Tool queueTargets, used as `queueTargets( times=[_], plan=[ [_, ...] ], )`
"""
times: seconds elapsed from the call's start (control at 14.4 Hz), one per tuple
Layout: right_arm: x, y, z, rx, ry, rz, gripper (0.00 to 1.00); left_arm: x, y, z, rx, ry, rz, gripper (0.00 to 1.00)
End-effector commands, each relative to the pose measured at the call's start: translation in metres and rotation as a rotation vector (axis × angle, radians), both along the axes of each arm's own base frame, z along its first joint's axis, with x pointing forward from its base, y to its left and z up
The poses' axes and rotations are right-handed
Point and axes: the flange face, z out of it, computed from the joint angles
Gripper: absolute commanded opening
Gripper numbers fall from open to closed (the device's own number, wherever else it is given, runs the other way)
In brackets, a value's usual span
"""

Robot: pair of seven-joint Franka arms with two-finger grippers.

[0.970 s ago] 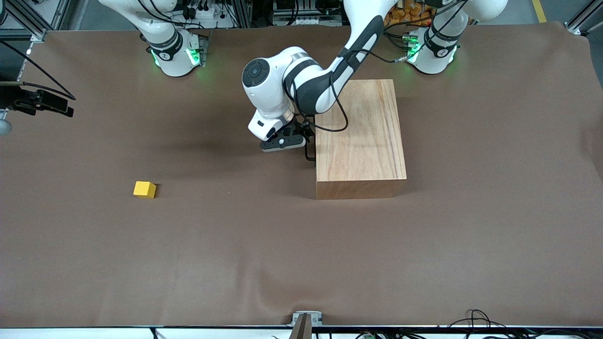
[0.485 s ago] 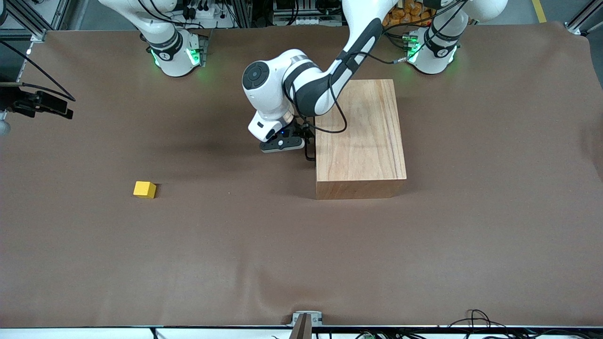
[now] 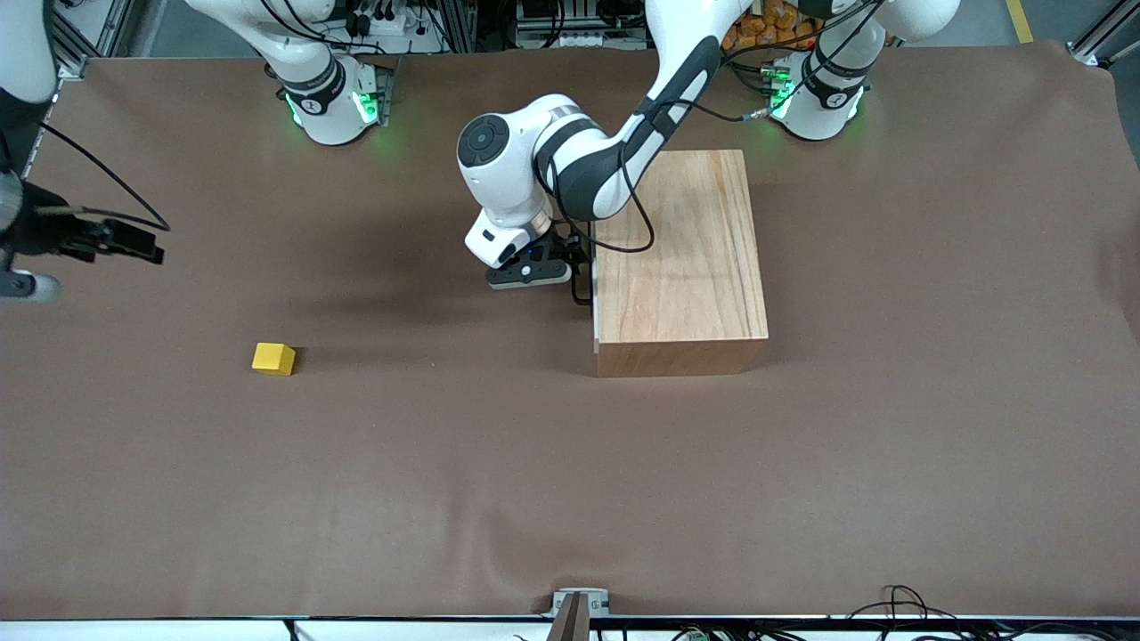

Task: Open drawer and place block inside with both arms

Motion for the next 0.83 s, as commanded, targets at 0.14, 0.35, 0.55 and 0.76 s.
queueTargets(
  times=[0.14,0.35,0.55,0.76],
  plan=[
    [0.017,0.014,-0.066,0.0,0.015,0.018,1.0,-0.005,-0.015,0.007,-0.046,-0.034,-0.03,1.0],
    [0.015,0.012,-0.079,0.002,0.033,0.013,1.0,-0.009,-0.023,0.001,-0.076,-0.053,-0.041,1.0],
    [0.005,0.003,-0.116,0.004,0.07,-0.005,1.0,-0.007,-0.026,0.005,-0.098,-0.065,-0.042,1.0],
    [0.0,-0.003,-0.124,0.007,0.088,-0.016,1.0,-0.011,-0.029,0.004,-0.105,-0.067,-0.051,1.0]
  ],
)
